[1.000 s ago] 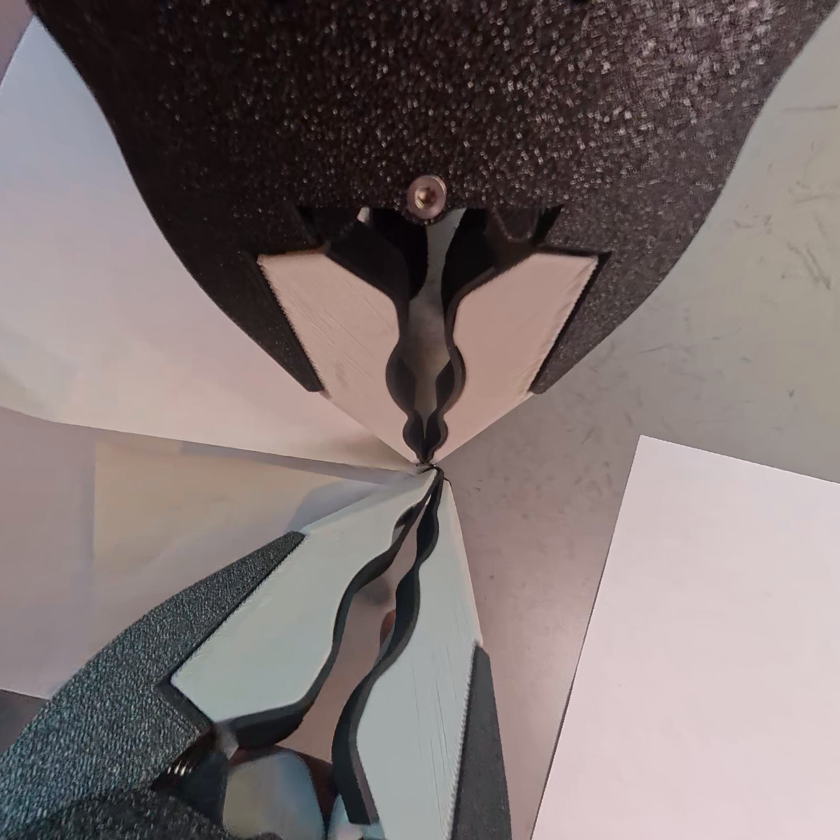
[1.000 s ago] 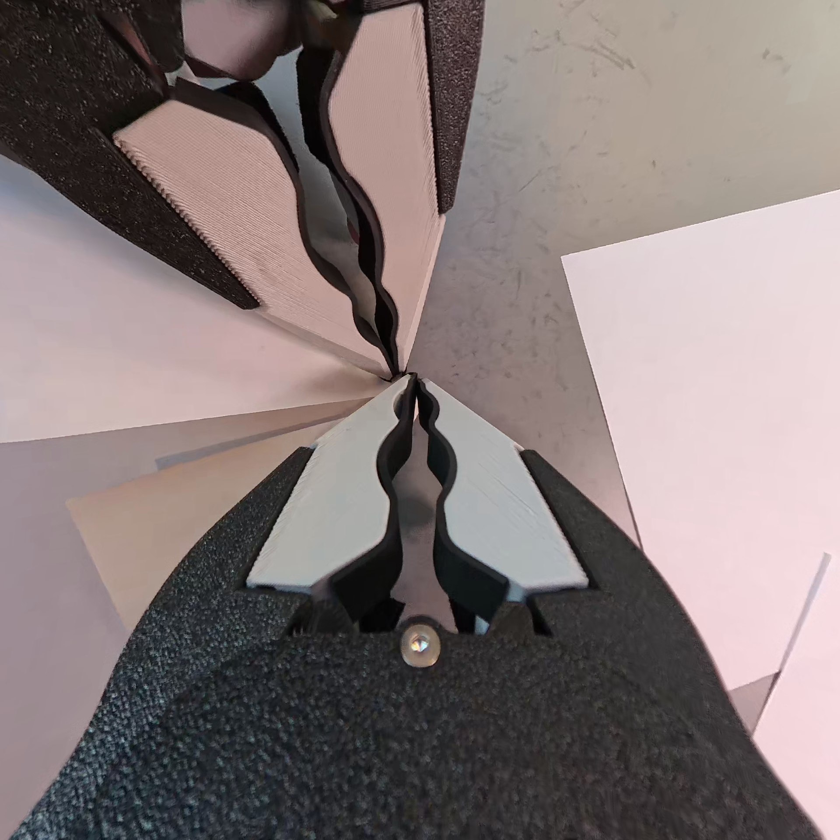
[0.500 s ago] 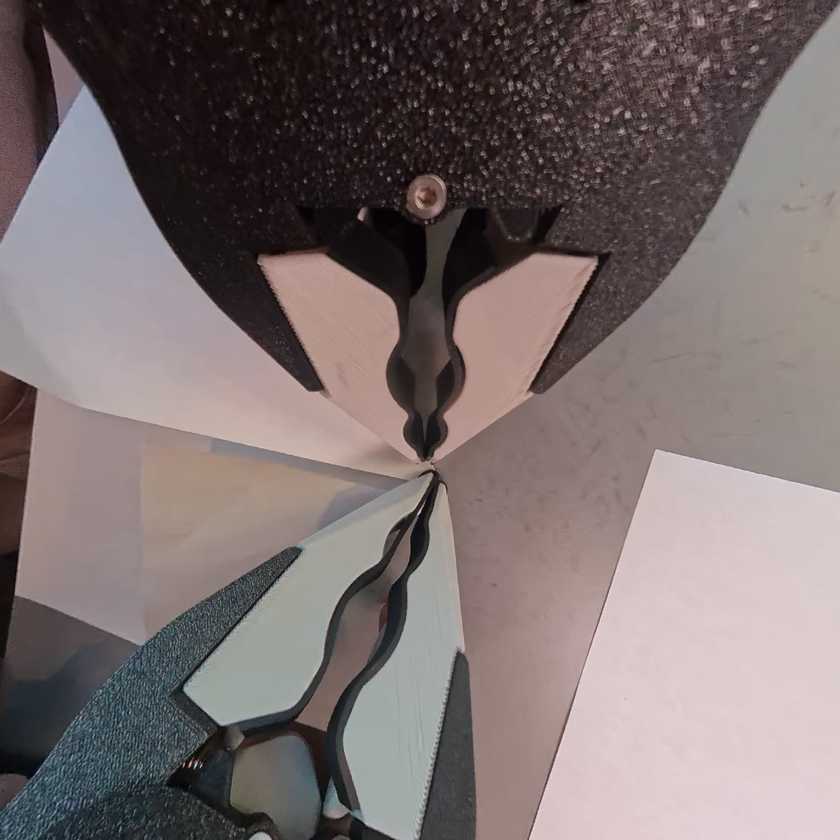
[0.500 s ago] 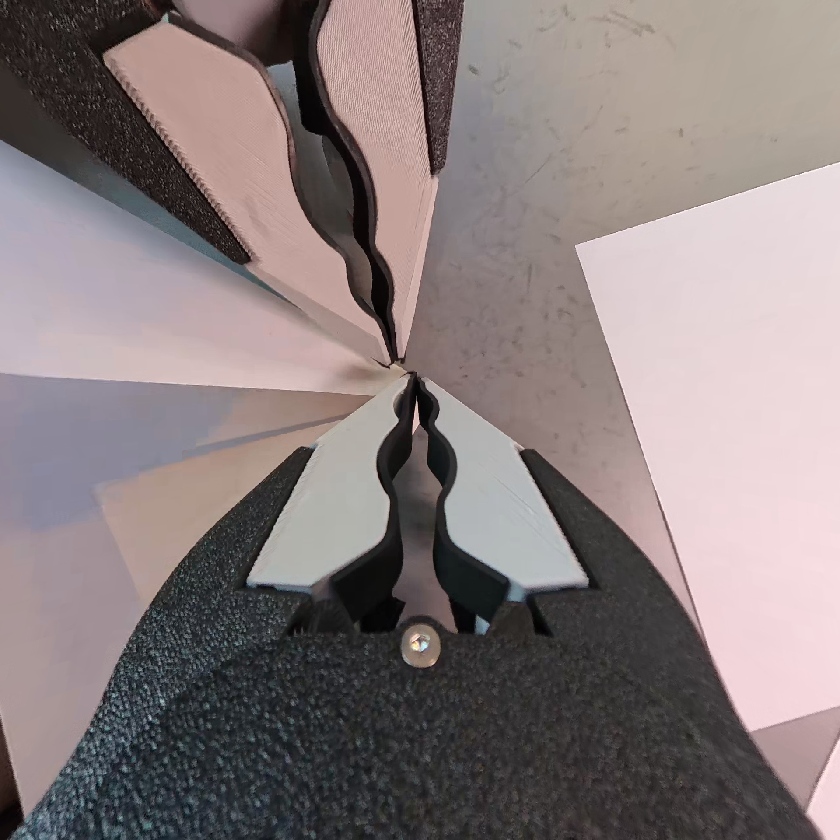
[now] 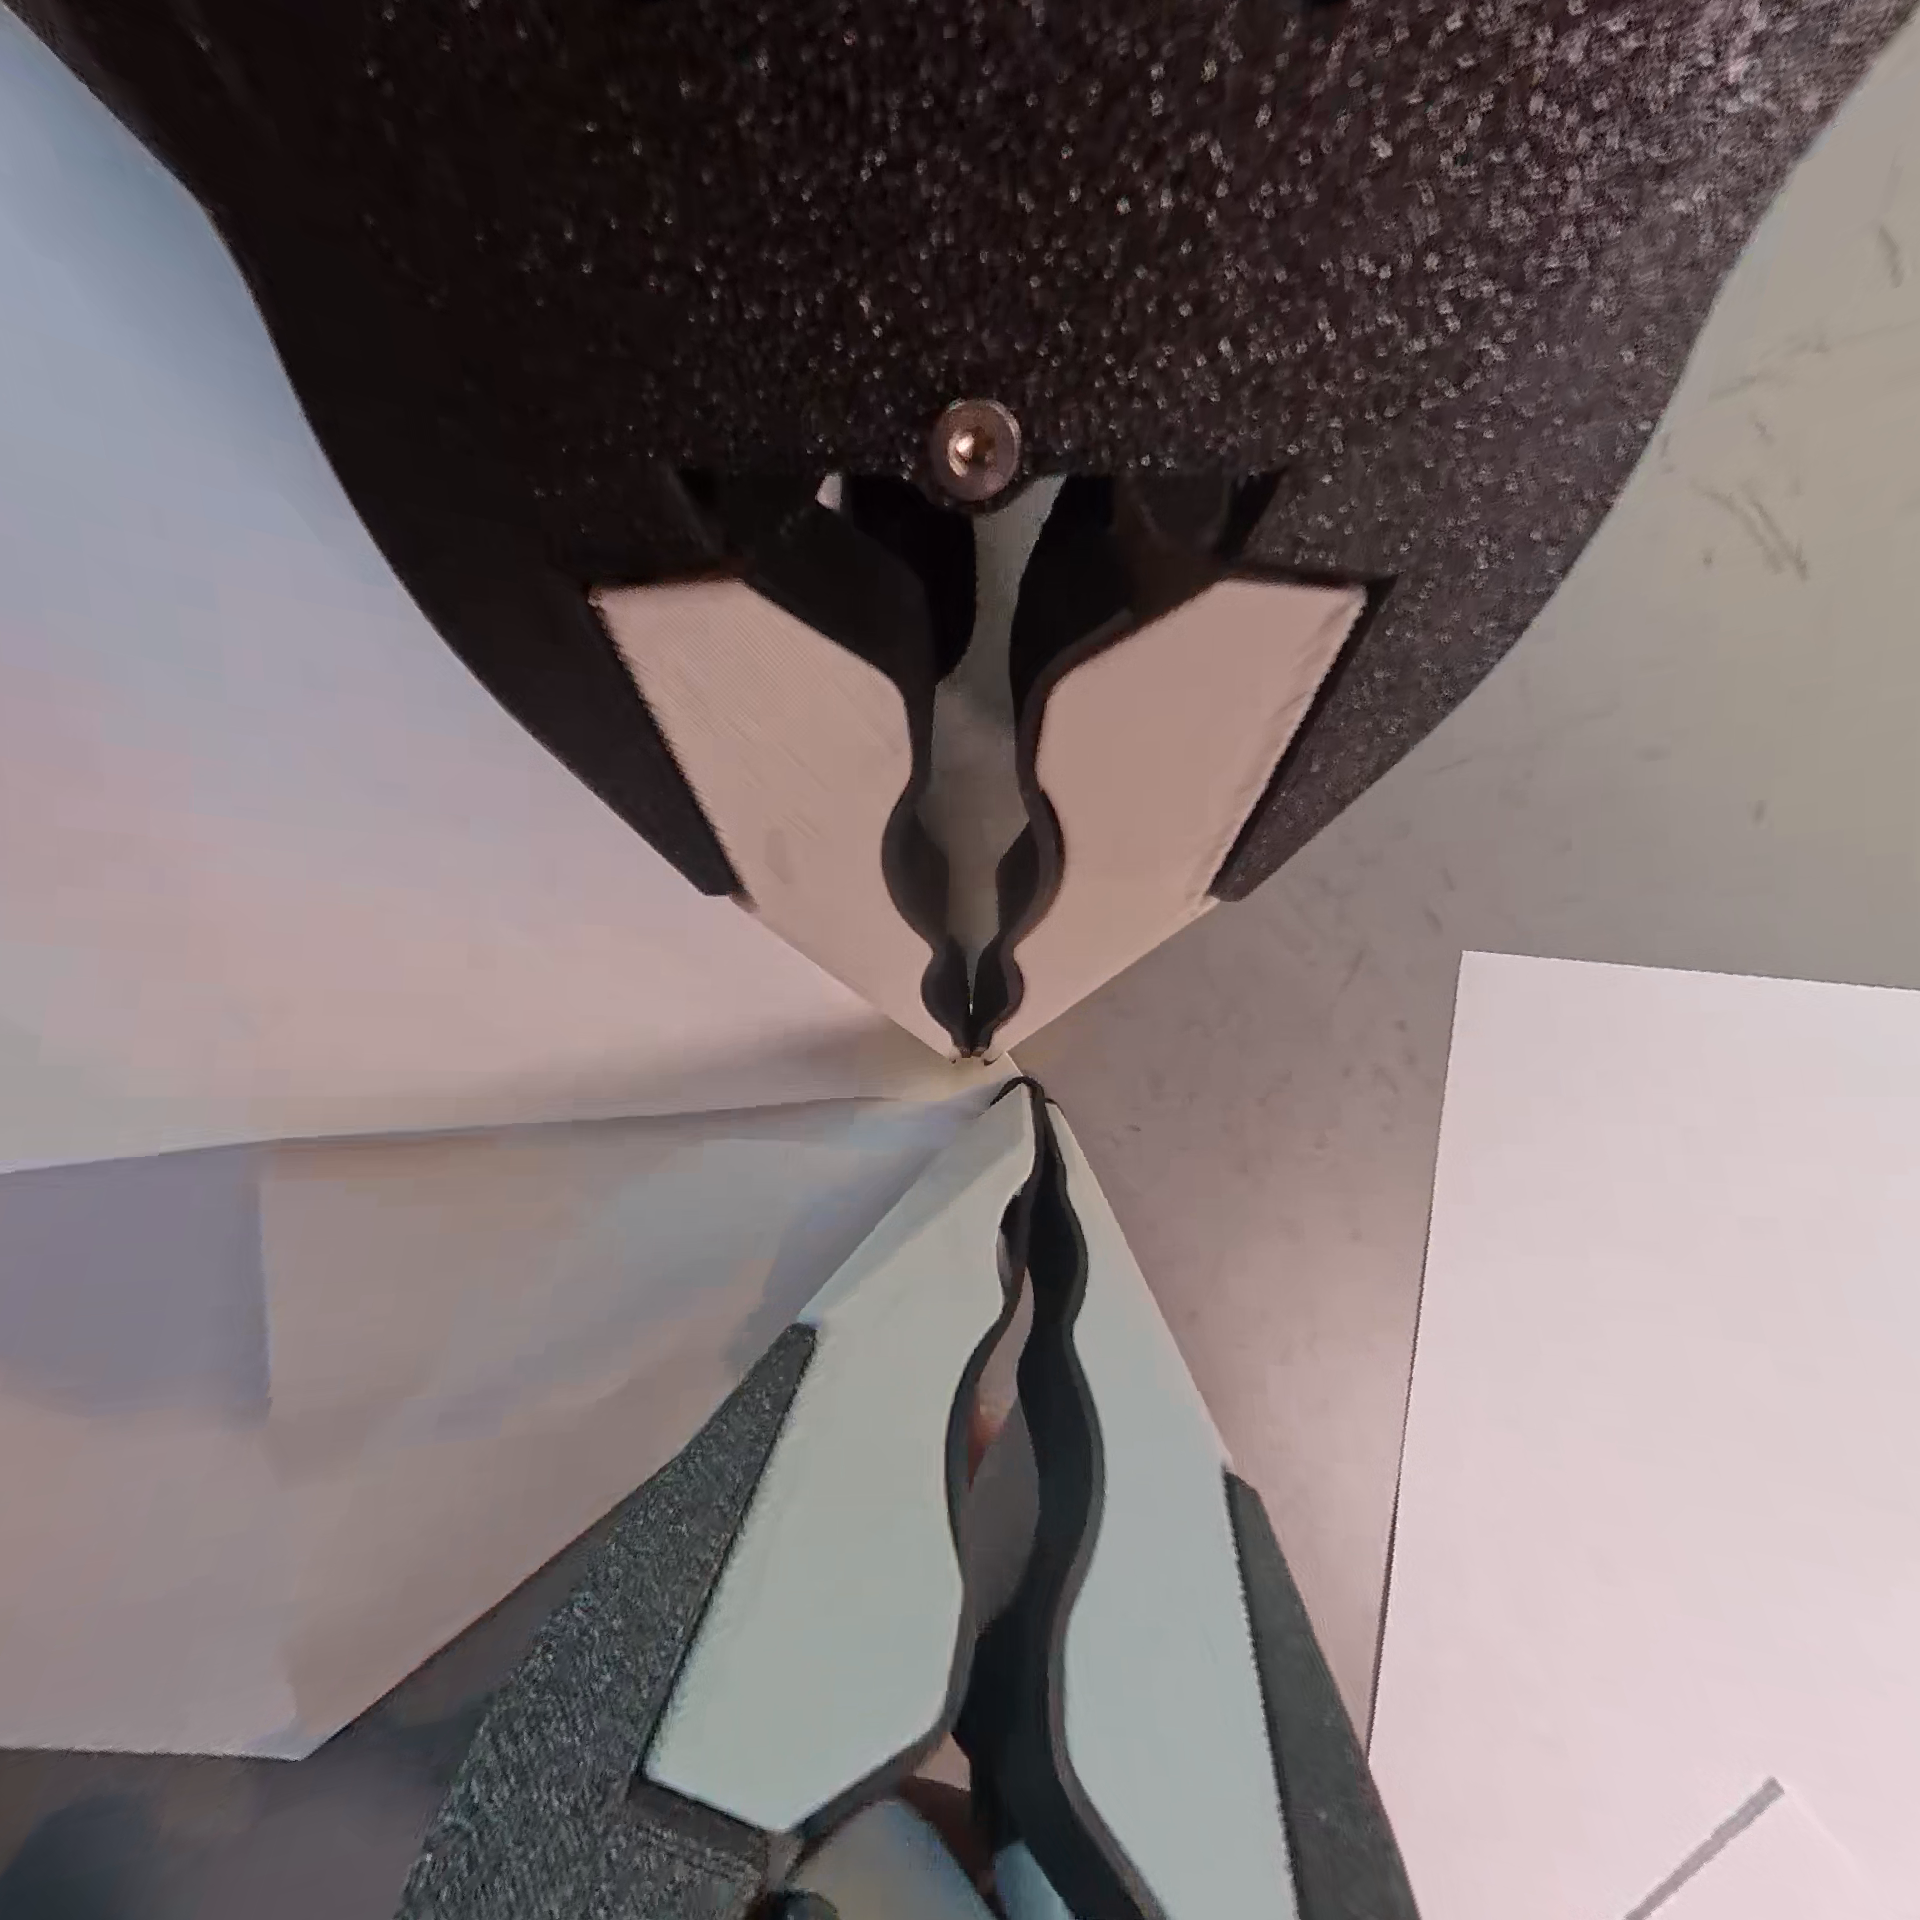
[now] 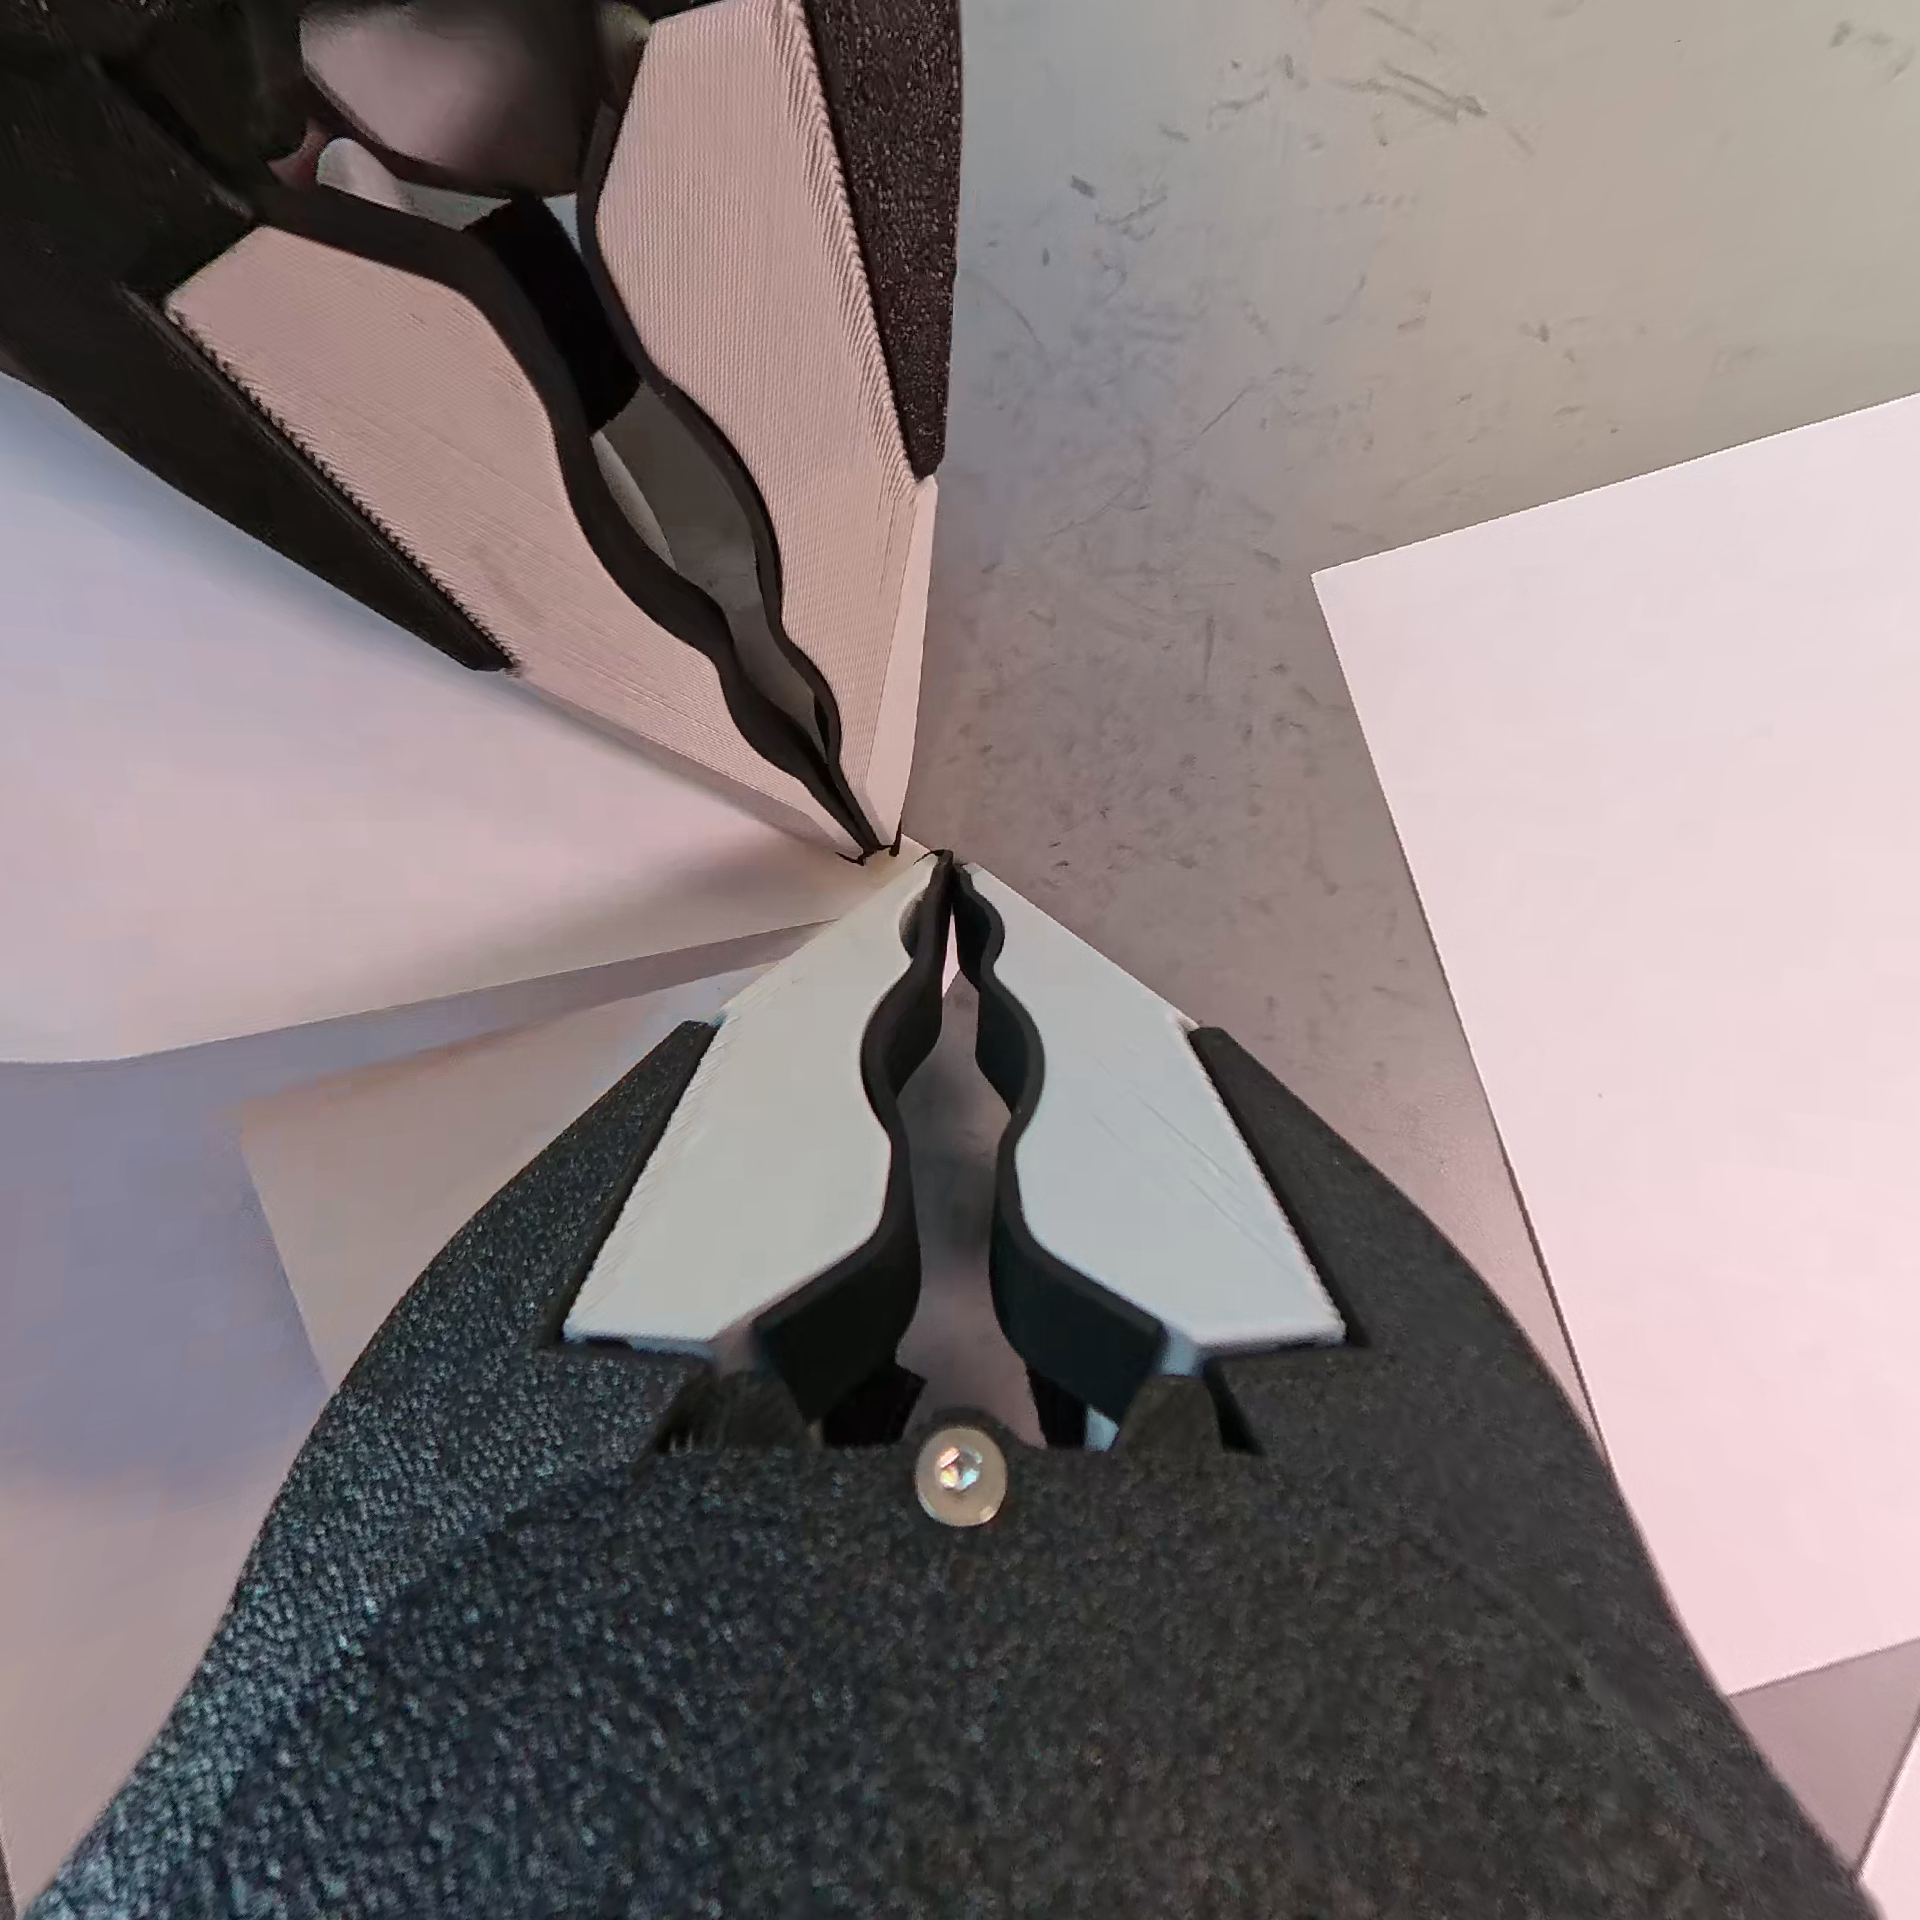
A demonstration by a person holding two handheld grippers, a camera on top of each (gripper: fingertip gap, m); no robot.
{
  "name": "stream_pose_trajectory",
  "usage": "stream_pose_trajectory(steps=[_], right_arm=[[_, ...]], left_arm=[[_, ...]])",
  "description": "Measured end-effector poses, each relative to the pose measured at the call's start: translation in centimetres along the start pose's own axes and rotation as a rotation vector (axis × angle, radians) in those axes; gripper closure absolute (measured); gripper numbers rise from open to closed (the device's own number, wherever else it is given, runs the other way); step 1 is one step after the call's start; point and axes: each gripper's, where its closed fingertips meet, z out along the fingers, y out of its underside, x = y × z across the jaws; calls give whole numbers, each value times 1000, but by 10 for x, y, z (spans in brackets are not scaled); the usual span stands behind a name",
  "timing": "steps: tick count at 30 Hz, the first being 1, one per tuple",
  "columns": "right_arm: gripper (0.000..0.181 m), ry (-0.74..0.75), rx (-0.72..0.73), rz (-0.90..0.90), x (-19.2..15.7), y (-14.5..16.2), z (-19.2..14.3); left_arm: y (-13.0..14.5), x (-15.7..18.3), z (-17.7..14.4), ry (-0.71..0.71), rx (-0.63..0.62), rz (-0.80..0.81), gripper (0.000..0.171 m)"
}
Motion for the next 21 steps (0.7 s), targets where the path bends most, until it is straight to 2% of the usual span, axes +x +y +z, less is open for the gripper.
stream_pose_trajectory(steps=[6, 10, 21], right_arm=[[181, 3, 8, -10, 0, 0, 0], [181, 8, 6, -22, 0, 0, 0], [181, 22, -15, -51, -1, 0, -1]], left_arm=[[1, 0, 0, -8, 25, -17, 171], [-1, -4, -5, -76, 9, 14, 171], [7, -1, -4, -60, -8, 4, 171]])
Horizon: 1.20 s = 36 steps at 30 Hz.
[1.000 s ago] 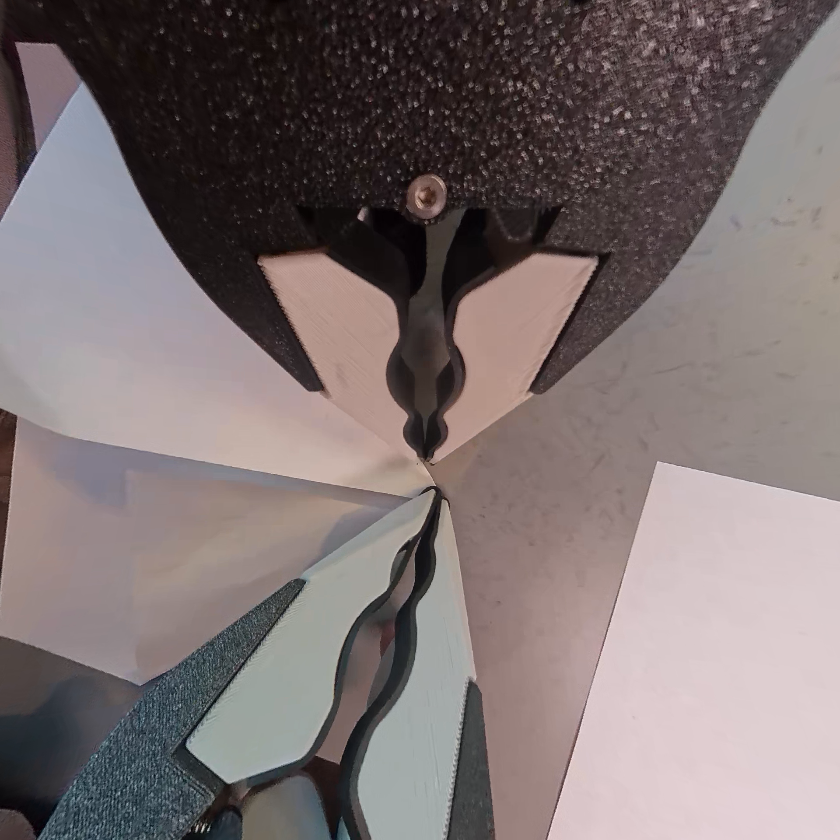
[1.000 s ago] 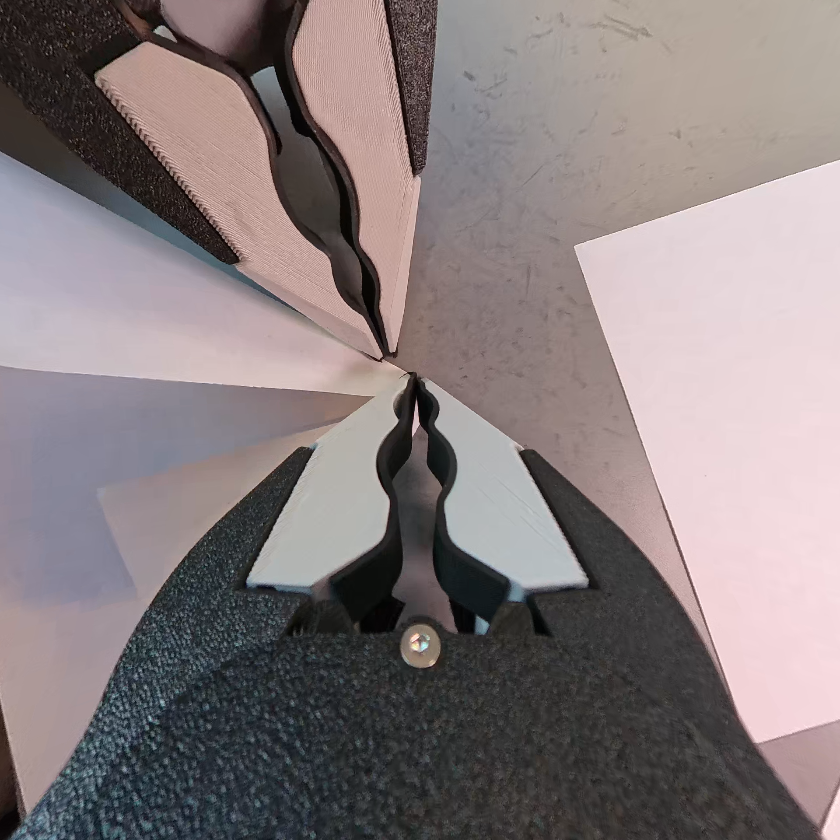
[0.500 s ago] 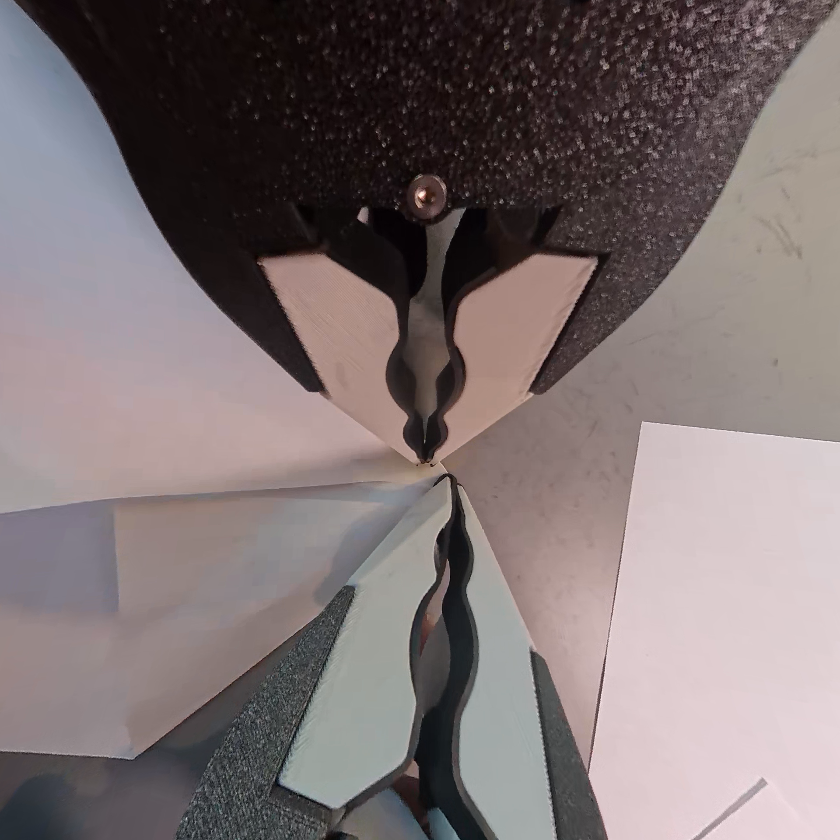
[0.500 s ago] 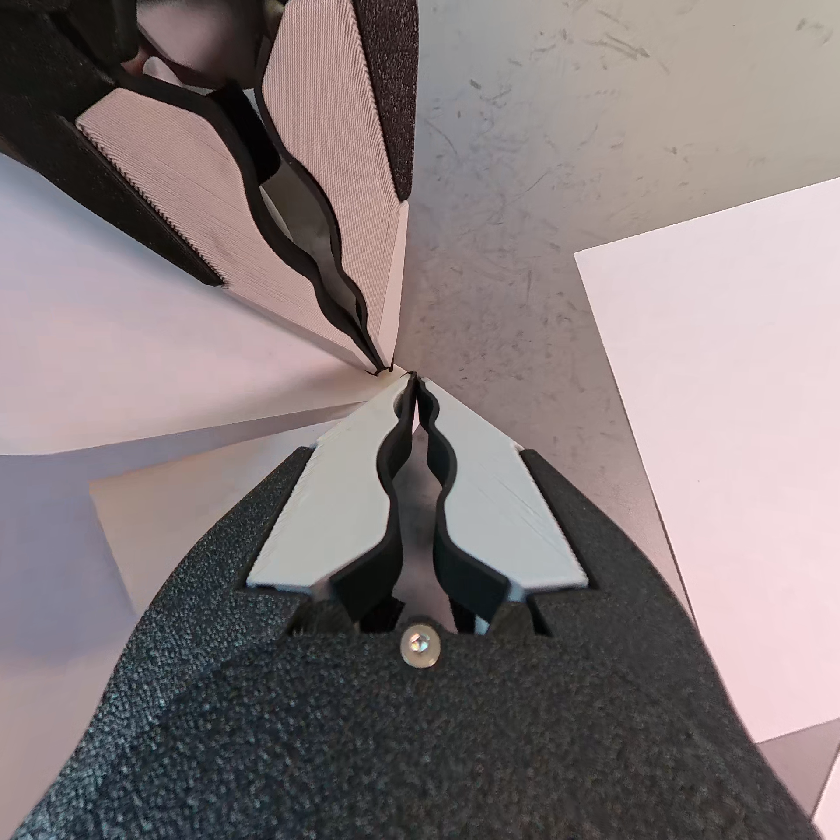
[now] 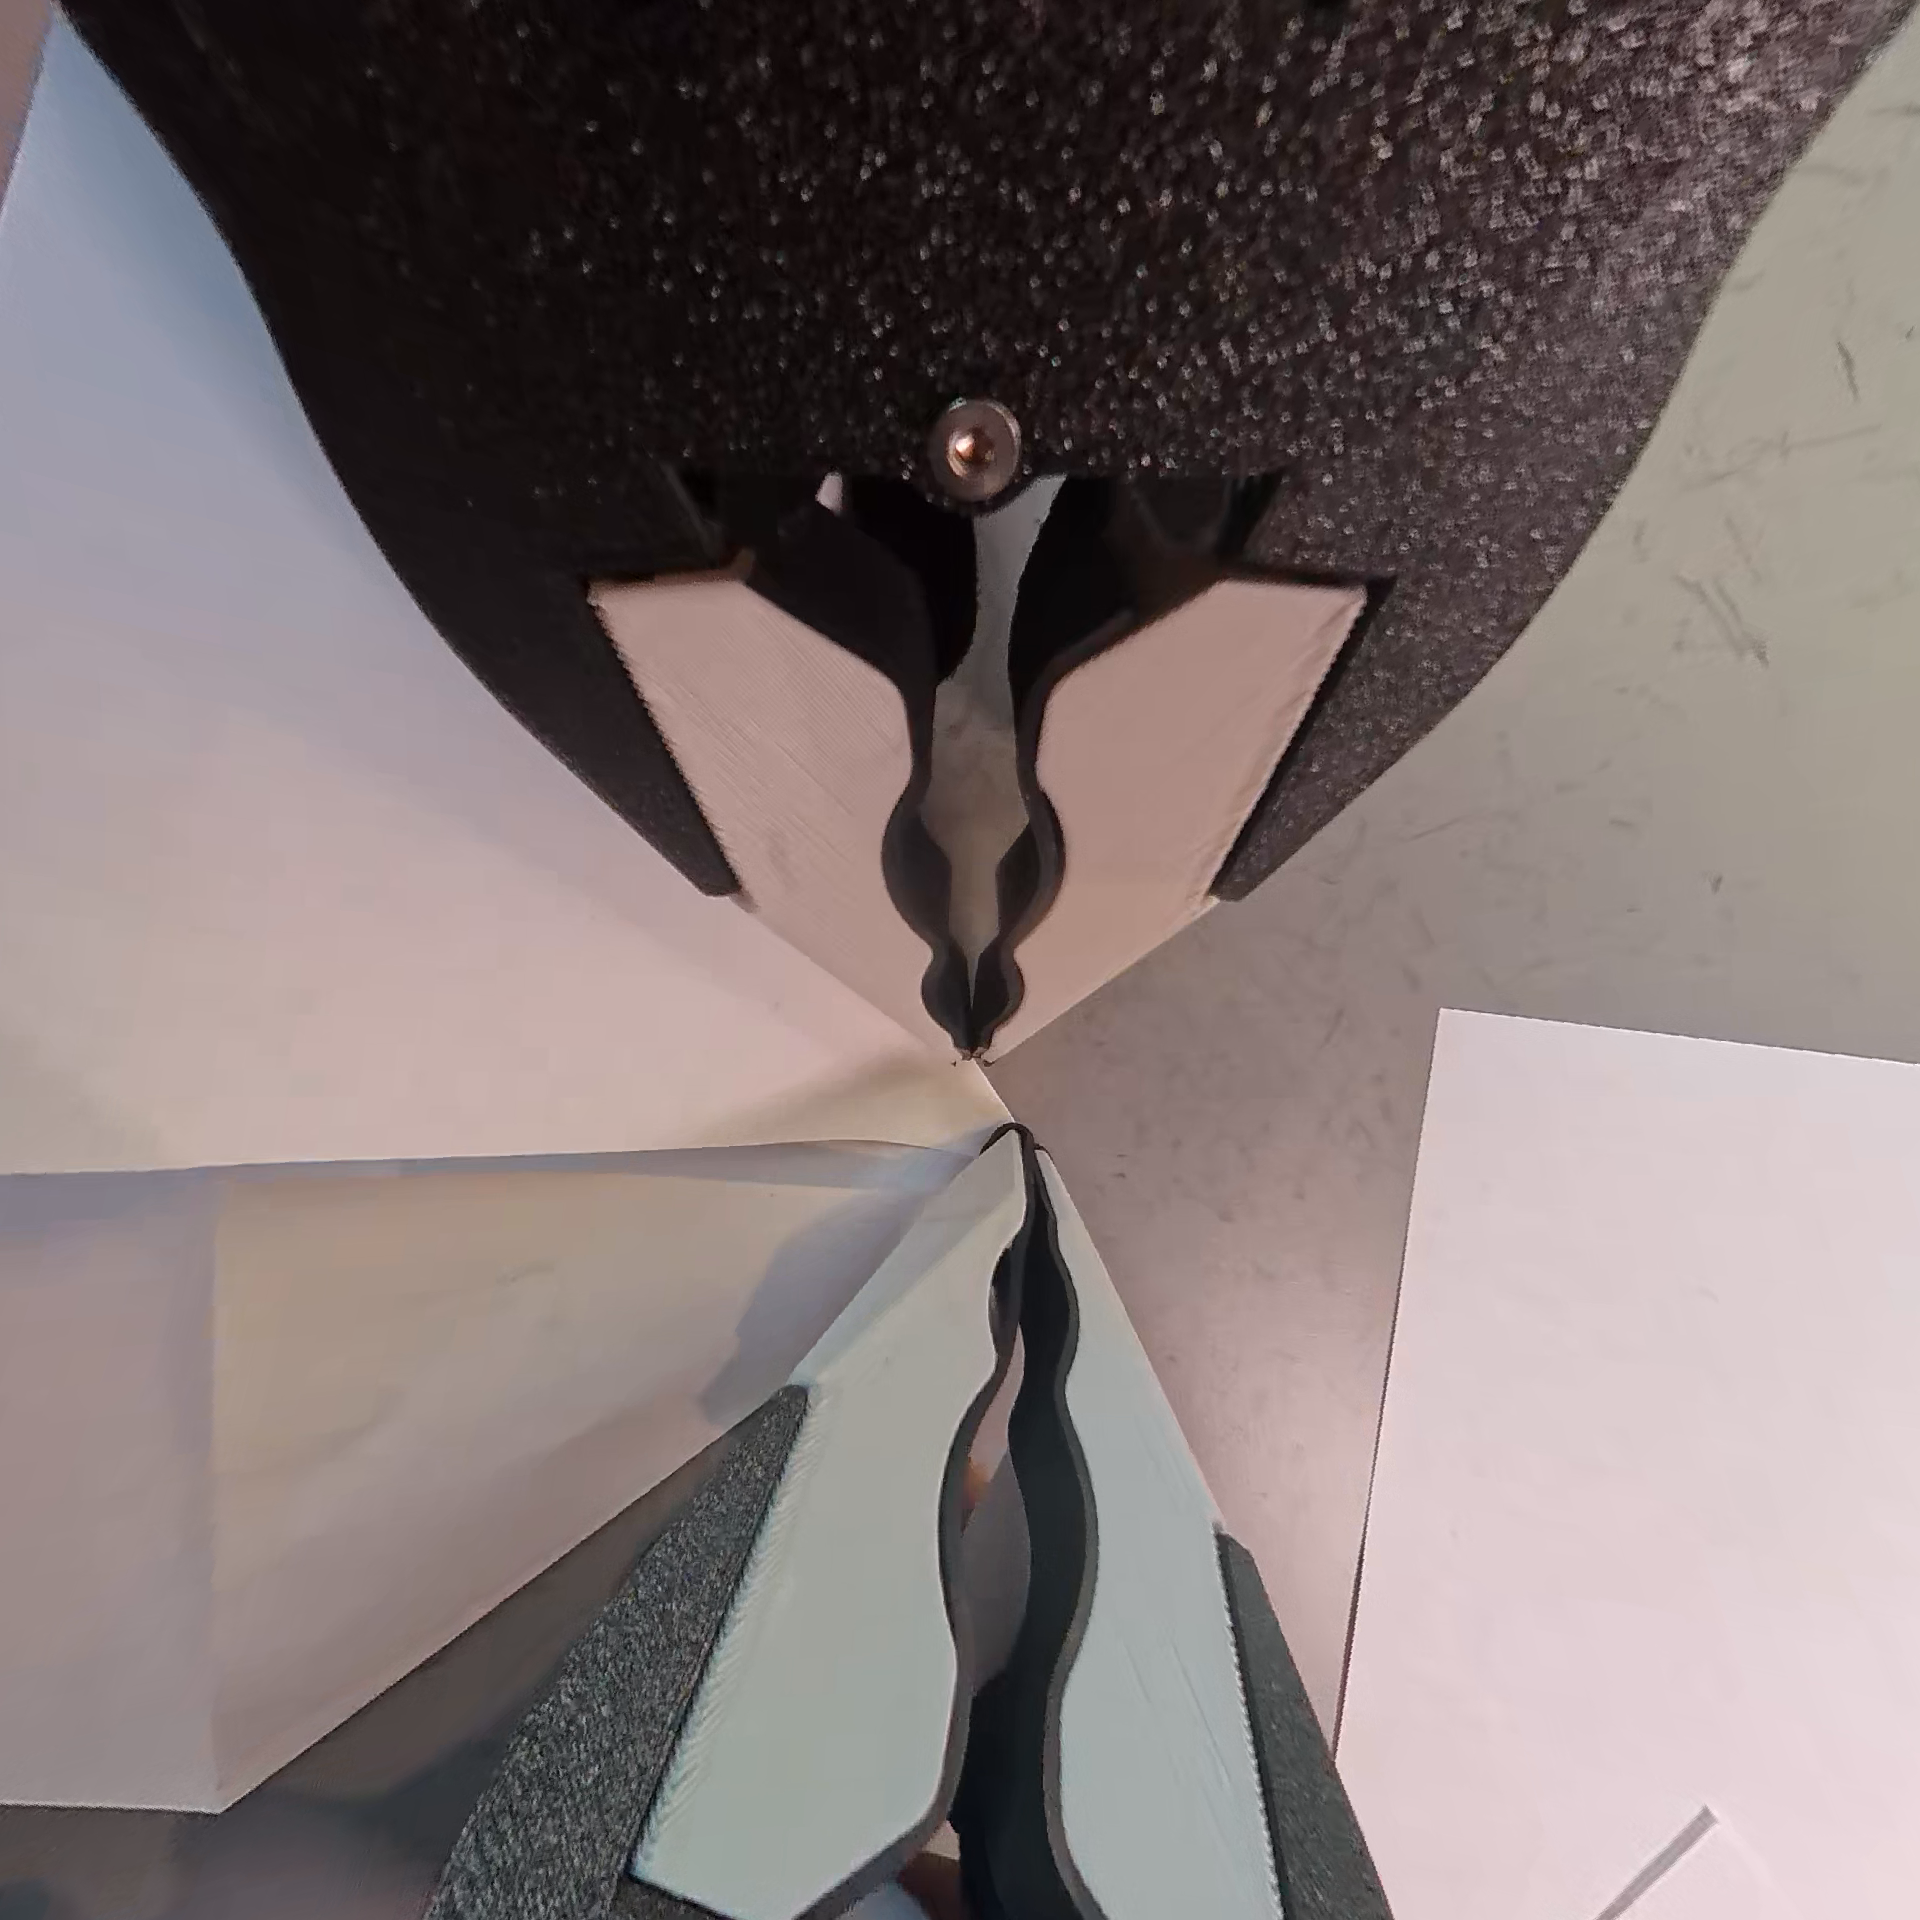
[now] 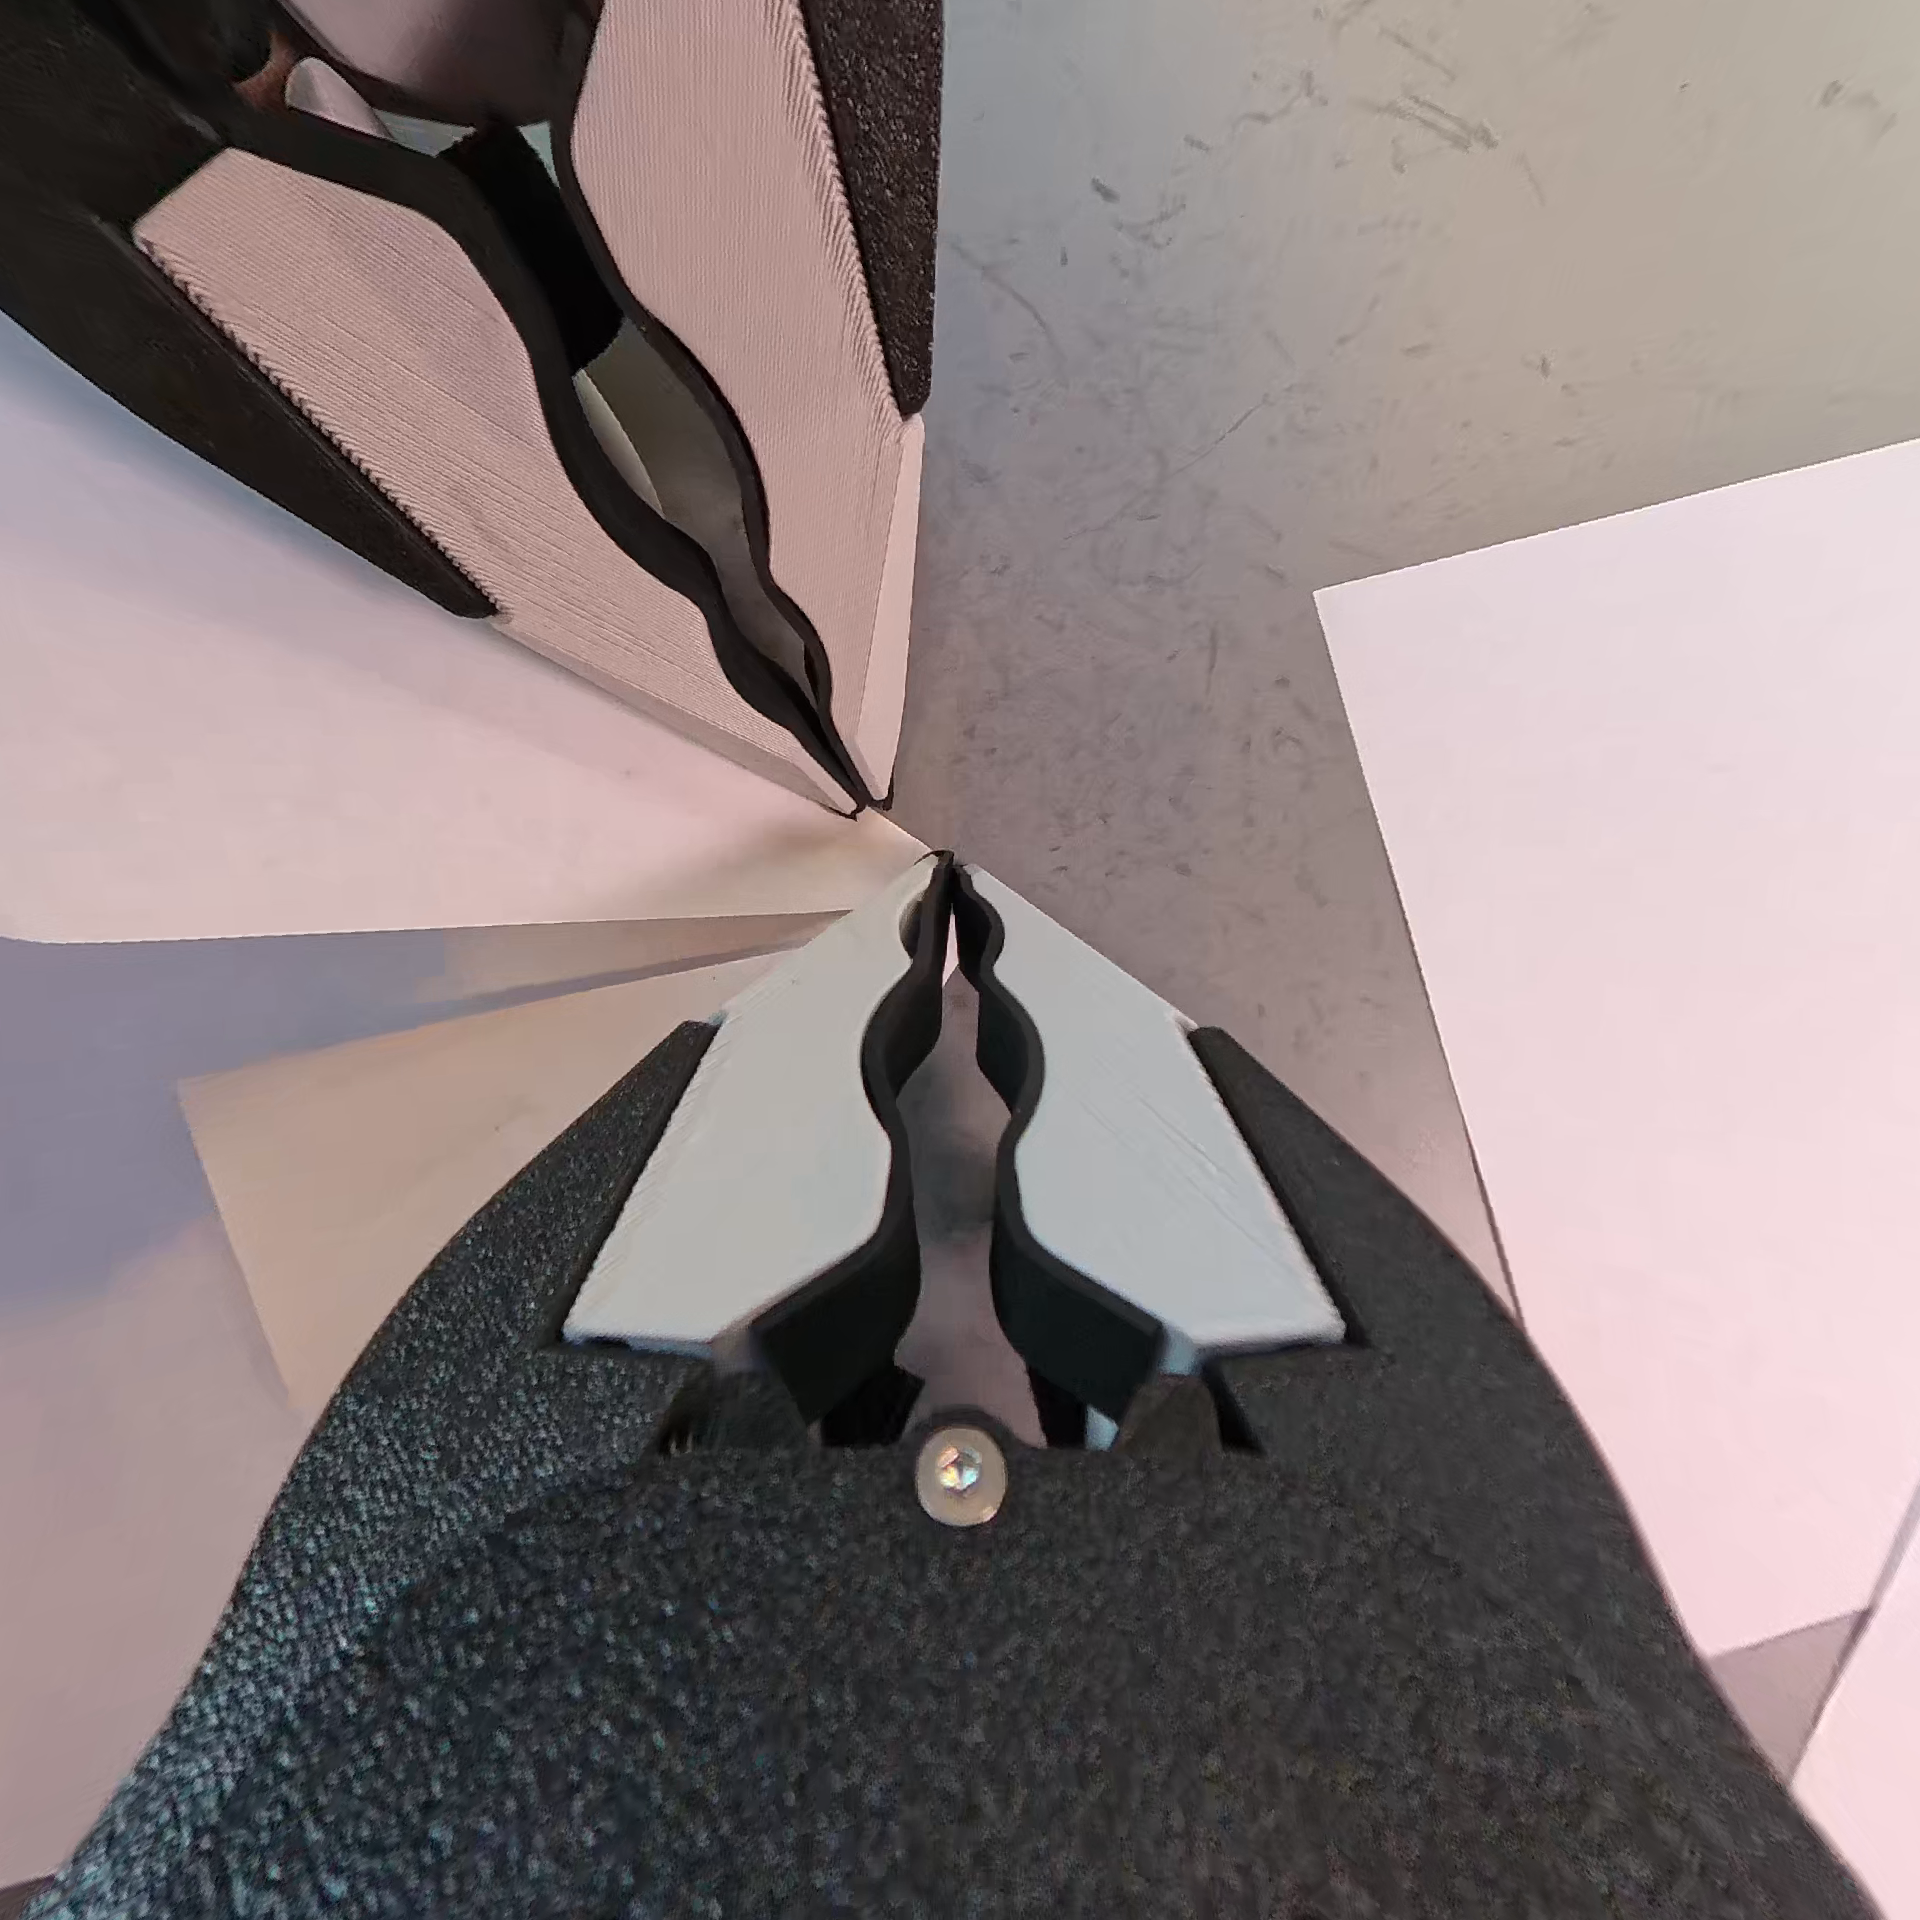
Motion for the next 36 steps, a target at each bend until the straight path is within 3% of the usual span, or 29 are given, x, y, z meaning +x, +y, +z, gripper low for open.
stream_pose_trajectory(steps=[5, 7, 21, 31, 36], right_arm=[[181, -25, 38, 0, -7, -12, -4], [181, -27, -21, -37, -10, -3, 3], [181, -58, 18, 9, -10, -5, 4], [181, -52, 22, 4, -10, -6, 4], [181, -55, 27, 3, -10, -6, 4]], left_arm=[[0, 0, 0, -37, -17, 23, 171], [0, 0, 0, -35, -13, 16, 171], [9, 3, -7, 1, -38, 50, 171], [8, 5, -8, -68, -79, 210, 171], [-2, 4, -14, -17, 15, 121, 171]])
